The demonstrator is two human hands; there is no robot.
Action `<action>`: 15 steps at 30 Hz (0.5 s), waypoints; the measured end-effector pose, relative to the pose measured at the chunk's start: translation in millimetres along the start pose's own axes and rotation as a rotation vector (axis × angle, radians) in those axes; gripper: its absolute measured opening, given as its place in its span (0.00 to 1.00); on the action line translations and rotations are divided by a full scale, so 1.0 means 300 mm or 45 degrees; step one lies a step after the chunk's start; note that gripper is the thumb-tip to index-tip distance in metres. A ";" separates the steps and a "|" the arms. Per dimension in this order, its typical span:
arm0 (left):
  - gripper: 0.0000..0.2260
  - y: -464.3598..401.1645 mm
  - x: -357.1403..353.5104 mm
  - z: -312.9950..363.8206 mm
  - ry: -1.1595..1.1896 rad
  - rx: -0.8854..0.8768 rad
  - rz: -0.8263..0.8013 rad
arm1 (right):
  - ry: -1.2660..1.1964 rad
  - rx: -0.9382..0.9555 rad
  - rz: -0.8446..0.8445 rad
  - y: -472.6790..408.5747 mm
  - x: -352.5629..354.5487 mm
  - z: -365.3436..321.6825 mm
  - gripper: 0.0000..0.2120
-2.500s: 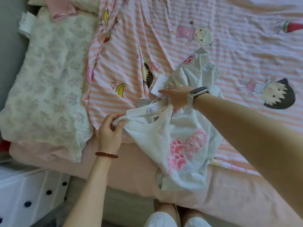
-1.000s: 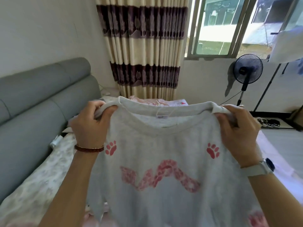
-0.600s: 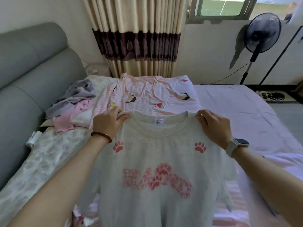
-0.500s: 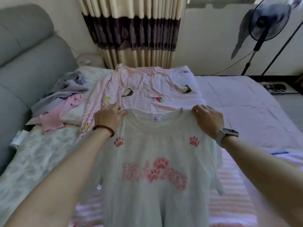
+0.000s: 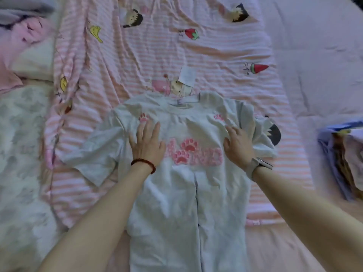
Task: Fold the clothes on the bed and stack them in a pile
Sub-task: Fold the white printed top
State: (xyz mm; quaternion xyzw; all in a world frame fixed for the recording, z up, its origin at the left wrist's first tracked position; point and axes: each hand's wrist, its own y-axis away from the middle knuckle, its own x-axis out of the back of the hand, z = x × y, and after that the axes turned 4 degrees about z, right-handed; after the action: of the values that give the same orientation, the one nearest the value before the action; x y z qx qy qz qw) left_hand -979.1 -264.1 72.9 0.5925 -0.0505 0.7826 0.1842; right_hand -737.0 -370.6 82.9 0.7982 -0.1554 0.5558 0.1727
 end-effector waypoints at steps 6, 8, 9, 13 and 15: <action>0.28 0.459 -0.194 -0.026 0.212 0.321 0.034 | -0.410 -0.565 0.152 0.393 -0.134 0.125 0.19; 0.29 0.625 -0.237 -0.049 0.274 0.519 0.021 | -0.490 -0.724 0.046 0.561 -0.172 0.173 0.19; 0.30 0.696 -0.258 -0.061 0.301 0.624 -0.014 | -0.534 -0.803 -0.011 0.643 -0.190 0.193 0.18; 0.33 0.892 -0.325 -0.124 0.466 1.081 -0.017 | -0.697 -0.965 -0.219 0.902 -0.263 0.247 0.09; 0.33 0.957 -0.353 -0.166 0.494 1.319 -0.034 | -0.711 -1.004 -0.381 0.992 -0.302 0.268 0.11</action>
State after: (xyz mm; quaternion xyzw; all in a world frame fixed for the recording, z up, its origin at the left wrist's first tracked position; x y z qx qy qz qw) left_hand -1100.1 -539.7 -1.9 0.4512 0.3836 0.7974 -0.1156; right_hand -831.1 -667.1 2.2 0.8040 -0.2776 0.1893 0.4907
